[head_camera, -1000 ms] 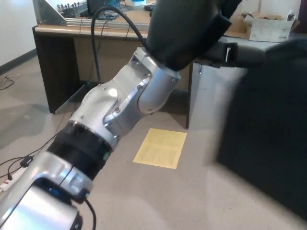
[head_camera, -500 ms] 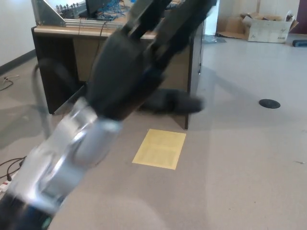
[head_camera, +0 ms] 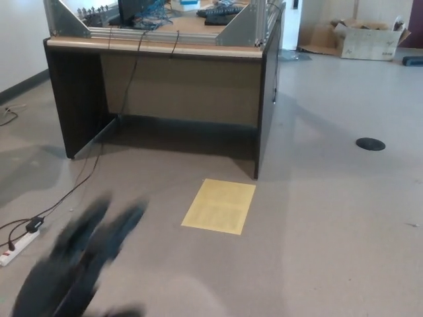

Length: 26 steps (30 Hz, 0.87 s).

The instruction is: A person hands over a black lunchbag to the robot and the robot uses its left hand to grab the strips of the lunchbag, the gives it back to the person.

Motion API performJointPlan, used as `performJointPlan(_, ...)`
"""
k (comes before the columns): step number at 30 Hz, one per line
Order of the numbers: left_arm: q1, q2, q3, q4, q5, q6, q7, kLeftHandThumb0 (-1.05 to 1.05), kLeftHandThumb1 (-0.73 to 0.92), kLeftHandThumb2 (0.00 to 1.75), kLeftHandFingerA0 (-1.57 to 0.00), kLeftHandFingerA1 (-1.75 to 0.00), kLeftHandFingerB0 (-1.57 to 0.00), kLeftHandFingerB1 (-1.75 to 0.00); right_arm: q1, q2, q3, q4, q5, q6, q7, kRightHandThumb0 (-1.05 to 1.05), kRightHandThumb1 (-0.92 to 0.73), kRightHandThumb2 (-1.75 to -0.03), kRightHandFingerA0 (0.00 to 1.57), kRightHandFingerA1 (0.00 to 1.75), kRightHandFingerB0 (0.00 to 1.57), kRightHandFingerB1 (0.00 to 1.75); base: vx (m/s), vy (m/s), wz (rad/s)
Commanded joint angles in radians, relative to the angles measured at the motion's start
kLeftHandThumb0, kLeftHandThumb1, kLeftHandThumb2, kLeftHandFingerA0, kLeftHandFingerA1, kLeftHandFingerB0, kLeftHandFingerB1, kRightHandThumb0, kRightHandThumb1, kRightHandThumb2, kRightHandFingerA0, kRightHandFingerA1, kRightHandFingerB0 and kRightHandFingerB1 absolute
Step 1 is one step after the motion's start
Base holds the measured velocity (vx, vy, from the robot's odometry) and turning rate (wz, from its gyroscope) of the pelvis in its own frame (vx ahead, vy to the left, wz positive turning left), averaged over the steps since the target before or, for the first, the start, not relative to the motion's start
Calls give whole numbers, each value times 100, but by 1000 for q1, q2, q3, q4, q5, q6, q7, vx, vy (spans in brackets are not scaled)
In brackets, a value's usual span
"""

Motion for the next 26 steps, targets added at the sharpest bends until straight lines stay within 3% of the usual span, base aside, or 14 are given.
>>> performJointPlan(1, 309, 65, 109, 388, -101, -187, 130, -75, 63, 98, 0, -22, -6, -23, 44, -23, -30, 17, 17, -43, -35, -68, -74, -63, 44, 40, 40, 37, 0, 0, 0)
performJointPlan(2, 304, 65, 107, 418, -98, -192, 134, -77, 63, 98, 0, -22, -5, -23, 45, -21, -31, 17, 20, -44, -32, -68, -76, -63, 40, 39, 38, 36, 0, 0, 0)
performJointPlan(3, 288, 64, 97, 493, -95, -187, 124, -79, 63, 98, 0, -19, -4, -20, 45, -18, -37, 21, 28, -54, -25, -75, -64, -100, 35, 53, 20, 44, 0, 0, 0)
performJointPlan(6, 247, 59, 102, 562, -139, -195, 44, -79, 62, 98, 0, -17, -4, -20, 33, -15, -45, 24, 31, -58, -31, -73, -63, -99, 36, 54, 19, 44, 0, 0, 0)
performJointPlan(7, 241, 60, 101, 560, -141, -192, 34, -78, 61, 91, -4, -20, -2, -20, 31, -13, -49, 26, 37, -56, -26, -71, -74, -65, 38, 38, 32, 34, 0, 0, 0)
performJointPlan(8, 236, 58, 101, 562, -154, -191, 7, -75, 60, 97, 0, -21, -5, -22, 30, -10, -53, 25, 42, -53, -21, -74, -62, -99, 36, 53, 19, 44, 0, 0, 0)
performJointPlan(12, 197, 52, 98, 634, -196, -200, -89, -79, 62, 98, 0, -18, -4, -20, 32, -4, -71, 22, 50, -63, -1, -74, -62, -98, 36, 53, 21, 45, 0, 0, 0)
performJointPlan(13, 191, 51, 96, 646, -196, -201, -92, -79, 62, 98, 0, -20, -5, -21, 34, -6, -72, 23, 47, -66, -2, -70, -74, -65, 38, 39, 33, 35, 0, 0, 0)
performJointPlan(15, 186, 48, 93, 663, -203, -210, -103, -78, 61, 97, 0, -21, -6, -22, 36, -9, -74, 23, 44, -68, 2, -69, -75, -64, 38, 39, 32, 35, 0, 0, 0)
performJointPlan(17, 182, 51, 91, 673, -210, -212, -120, -78, 59, 96, 0, -20, -5, -21, 36, -9, -72, 22, 42, -64, 6, -73, -63, -98, 36, 53, 22, 45, 0, 0, 0)
performJointPlan(22, 172, 47, 94, 686, -236, -209, -148, -76, 57, 95, 0, -22, -7, -23, 27, -13, -66, 24, 26, -64, -12, -68, -74, -64, 39, 39, 33, 35, 0, 0, 0)
performJointPlan(23, 171, 48, 93, 688, -236, -212, -149, -75, 56, 94, 0, -22, -7, -23, 27, -12, -67, 25, 28, -65, -10, -72, -63, -98, 36, 53, 23, 45, 0, 0, 0)
performJointPlan(24, 170, 48, 93, 688, -239, -213, -152, -75, 56, 93, 0, -23, -7, -24, 27, -10, -69, 26, 33, -64, -6, -69, -74, -64, 39, 39, 34, 35, 0, 0, 0)
performJointPlan(26, 171, 50, 93, 686, -243, -213, -158, -76, 56, 90, -3, -23, -5, -23, 26, -8, -71, 26, 38, -61, 0, -69, -74, -64, 40, 39, 34, 35, 0, 0, 0)
